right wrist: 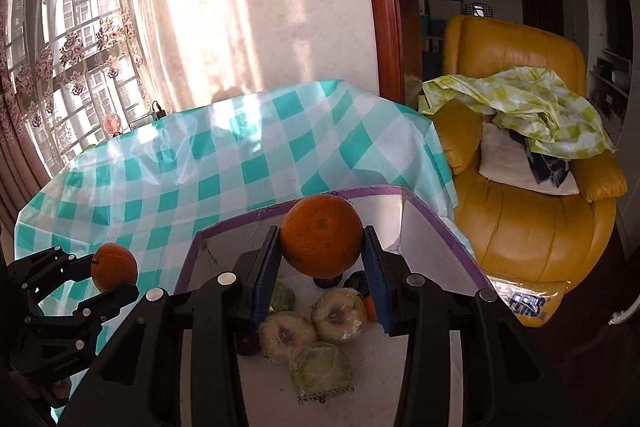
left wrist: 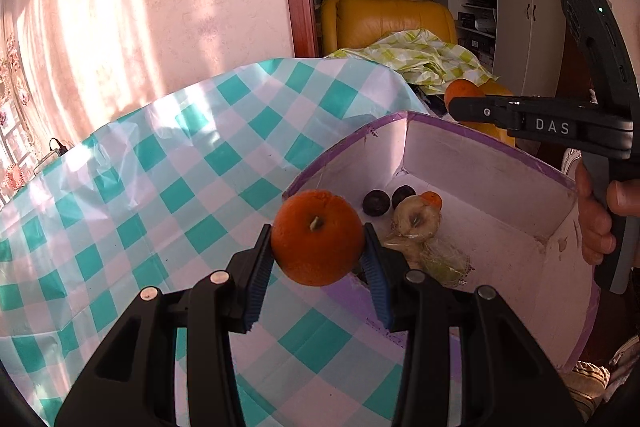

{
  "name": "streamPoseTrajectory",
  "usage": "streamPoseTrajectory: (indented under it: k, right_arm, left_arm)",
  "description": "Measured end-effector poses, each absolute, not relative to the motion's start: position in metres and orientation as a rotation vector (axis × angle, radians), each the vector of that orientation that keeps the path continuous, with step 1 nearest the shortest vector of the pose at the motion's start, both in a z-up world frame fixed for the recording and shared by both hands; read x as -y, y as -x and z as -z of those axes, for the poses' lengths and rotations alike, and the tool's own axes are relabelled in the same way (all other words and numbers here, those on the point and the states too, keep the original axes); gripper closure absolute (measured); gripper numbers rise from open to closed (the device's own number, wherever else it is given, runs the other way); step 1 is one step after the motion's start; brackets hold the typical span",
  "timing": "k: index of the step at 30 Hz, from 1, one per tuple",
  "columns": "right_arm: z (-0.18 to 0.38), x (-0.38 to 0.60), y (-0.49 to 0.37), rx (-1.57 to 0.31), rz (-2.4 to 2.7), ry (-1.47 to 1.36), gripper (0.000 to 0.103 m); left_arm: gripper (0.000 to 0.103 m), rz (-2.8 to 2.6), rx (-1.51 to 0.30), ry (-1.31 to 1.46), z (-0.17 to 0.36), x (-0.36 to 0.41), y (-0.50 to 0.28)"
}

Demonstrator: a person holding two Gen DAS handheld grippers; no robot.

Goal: Organize fruits
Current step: 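Carry both tangerines into the white box with both tools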

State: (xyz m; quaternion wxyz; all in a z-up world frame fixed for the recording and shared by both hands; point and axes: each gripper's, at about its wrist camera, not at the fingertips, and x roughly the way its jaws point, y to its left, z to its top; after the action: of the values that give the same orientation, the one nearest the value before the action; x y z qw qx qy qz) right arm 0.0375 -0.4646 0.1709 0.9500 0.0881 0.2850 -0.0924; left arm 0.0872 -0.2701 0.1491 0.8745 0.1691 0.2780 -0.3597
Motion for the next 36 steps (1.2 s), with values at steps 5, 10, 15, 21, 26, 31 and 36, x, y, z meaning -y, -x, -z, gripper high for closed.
streamPoseTrajectory:
  k: [5,10,15,21,26,31,36]
  right_arm:
    - [-0.155,0.473,-0.052,-0.615,0.242,-0.168,0.063]
    - [-0.141,0.480,-0.063,-0.652,0.284,-0.137,0.063]
    - [-0.130,0.490,-0.069,-0.684,0.326,-0.123,0.063]
    - [-0.115,0.499,-0.076,-0.737,0.350,-0.131,0.063]
    - [-0.103,0.505,-0.081,-0.784,0.340,-0.159,0.062]
    - [-0.096,0.508,-0.084,-0.812,0.342,-0.176,0.062]
    - [-0.092,0.510,-0.087,-0.827,0.349,-0.180,0.062]
  left_arm:
    - [0.060,0.808,-0.623,-0.395,-0.144,0.310,-0.101]
    - [0.060,0.838,-0.670,-0.448,-0.131,0.342,-0.115]
    - [0.060,0.841,-0.740,-0.477,-0.118,0.364,-0.131]
    - [0.060,0.845,-0.829,-0.507,-0.105,0.384,-0.146]
    - [0.059,0.831,-0.920,-0.550,-0.090,0.402,-0.158]
    - [0.059,0.833,-0.956,-0.570,-0.085,0.410,-0.164]
    - [0.059,0.816,-0.951,-0.580,-0.085,0.416,-0.169]
